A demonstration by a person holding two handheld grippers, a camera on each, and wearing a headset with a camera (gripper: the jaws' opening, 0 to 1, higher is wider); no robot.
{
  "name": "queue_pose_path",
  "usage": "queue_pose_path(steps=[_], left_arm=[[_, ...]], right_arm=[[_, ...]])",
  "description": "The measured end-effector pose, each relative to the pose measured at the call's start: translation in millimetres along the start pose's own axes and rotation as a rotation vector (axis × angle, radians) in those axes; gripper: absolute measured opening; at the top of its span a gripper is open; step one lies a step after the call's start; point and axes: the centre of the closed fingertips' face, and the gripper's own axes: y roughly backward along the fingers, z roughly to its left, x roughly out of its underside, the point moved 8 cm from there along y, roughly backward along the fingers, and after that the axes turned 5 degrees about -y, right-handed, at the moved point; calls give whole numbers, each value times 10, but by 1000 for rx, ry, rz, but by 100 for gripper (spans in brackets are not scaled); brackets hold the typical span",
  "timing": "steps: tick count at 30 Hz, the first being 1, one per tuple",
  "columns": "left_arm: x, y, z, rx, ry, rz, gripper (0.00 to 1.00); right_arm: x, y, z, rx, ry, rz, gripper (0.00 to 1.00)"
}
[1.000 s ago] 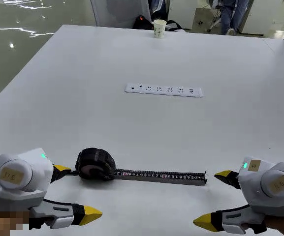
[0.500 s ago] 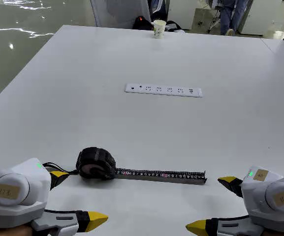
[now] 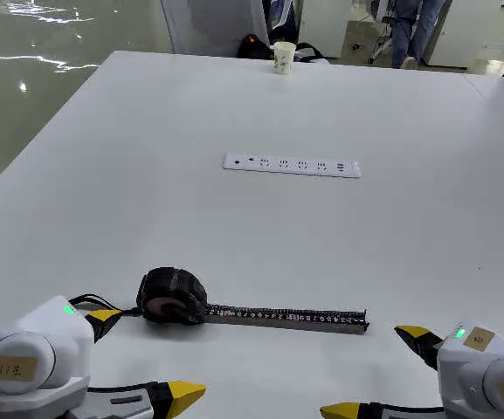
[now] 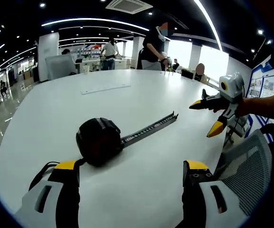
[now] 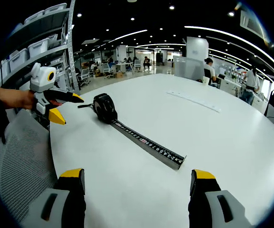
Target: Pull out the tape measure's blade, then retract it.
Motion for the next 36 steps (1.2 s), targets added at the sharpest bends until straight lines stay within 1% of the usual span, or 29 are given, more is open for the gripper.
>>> queue_pose_path(steps=[6, 11, 14, 17, 19, 21, 23, 26, 28, 32, 36], left_arm=[[32, 27, -57, -22, 14, 2, 91], [8, 47, -121, -31, 17, -6, 92], [-8, 60, -132, -51, 22, -15, 94], [-28, 63, -138, -75, 42, -32, 95], [-34, 60, -149, -77, 57, -38, 97], [-54, 68, -184, -82, 64, -42, 99], [-54, 67, -213, -92, 61, -43, 99], [-50, 62, -268, -82, 61, -38, 99], [-44, 57, -295, -87, 57, -31, 99], [-37, 65, -298, -104, 70, -25, 99], [-54, 83, -275, -126, 85, -36, 99]], right_arm=[[-14, 34, 63, 13, -40, -24, 94], [-15, 46, 119, 17, -54, -29, 95], [-46, 67, 144, 25, -72, -46, 96], [-80, 84, 171, 27, -111, -82, 96], [-83, 90, 179, 38, -114, -83, 97], [-83, 93, 190, 51, -108, -80, 98], [-91, 98, 202, 54, -111, -81, 98], [-112, 103, 233, 64, -106, -79, 98], [-125, 102, 249, 66, -106, -82, 98], [-120, 101, 282, 61, -121, -79, 98], [-114, 101, 315, 64, -127, -77, 99]])
